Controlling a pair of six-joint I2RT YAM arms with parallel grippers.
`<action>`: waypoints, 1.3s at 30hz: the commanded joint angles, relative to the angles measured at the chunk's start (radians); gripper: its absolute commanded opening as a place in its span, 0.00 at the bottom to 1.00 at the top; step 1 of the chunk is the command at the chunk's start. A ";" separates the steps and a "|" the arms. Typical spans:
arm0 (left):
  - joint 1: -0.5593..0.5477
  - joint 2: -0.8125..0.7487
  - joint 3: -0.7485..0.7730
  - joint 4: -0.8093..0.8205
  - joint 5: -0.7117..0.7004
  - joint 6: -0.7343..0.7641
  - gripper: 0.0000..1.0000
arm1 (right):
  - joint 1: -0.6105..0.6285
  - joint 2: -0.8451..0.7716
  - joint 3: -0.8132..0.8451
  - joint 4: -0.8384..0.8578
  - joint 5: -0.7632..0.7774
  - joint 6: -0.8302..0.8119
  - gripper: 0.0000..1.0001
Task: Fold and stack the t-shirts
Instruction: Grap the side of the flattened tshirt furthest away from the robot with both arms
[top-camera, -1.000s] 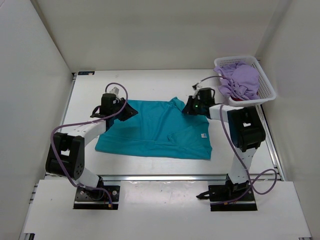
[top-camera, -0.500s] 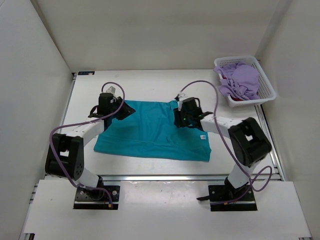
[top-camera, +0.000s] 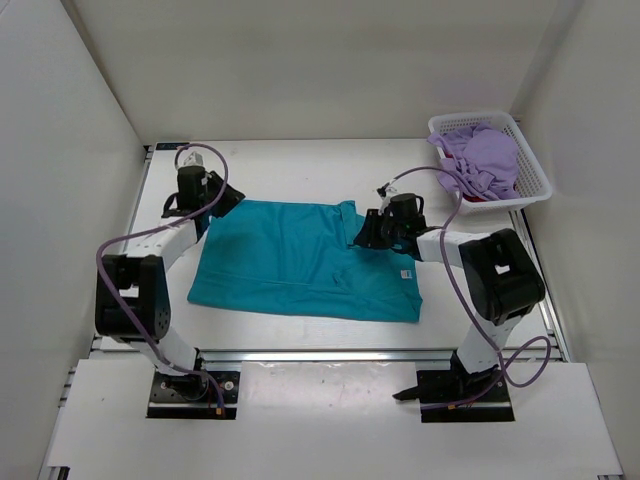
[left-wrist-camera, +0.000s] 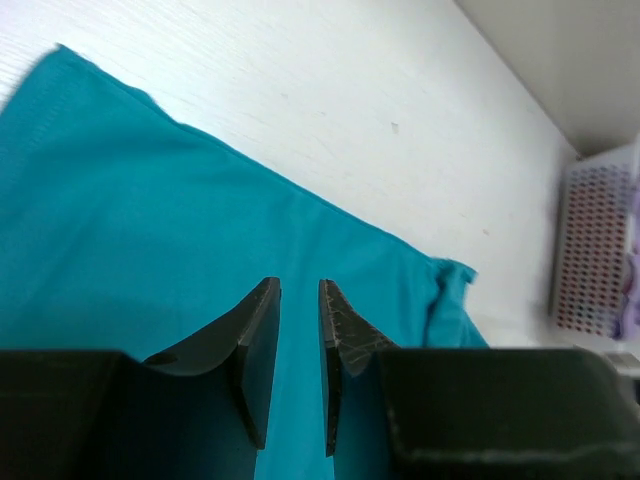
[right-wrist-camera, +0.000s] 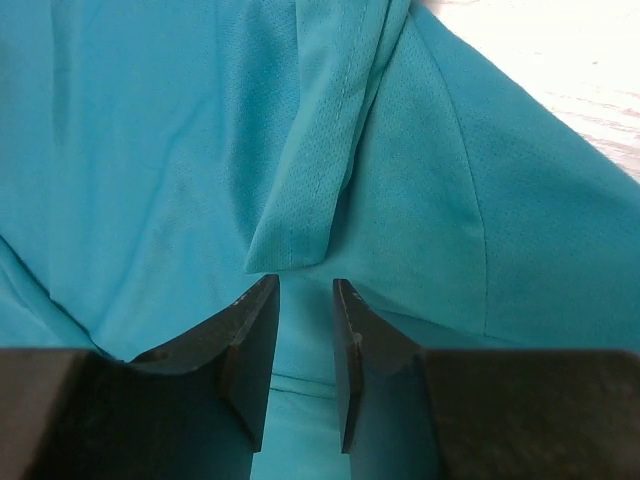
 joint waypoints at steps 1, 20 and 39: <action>0.030 0.065 0.061 -0.026 -0.050 0.040 0.33 | -0.002 0.030 0.011 0.072 -0.033 0.044 0.27; 0.134 0.257 0.233 -0.122 -0.099 0.094 0.35 | 0.033 0.119 0.105 0.042 -0.022 0.037 0.34; 0.148 0.256 0.218 -0.109 -0.127 0.106 0.35 | 0.007 0.180 0.129 0.109 -0.143 0.080 0.37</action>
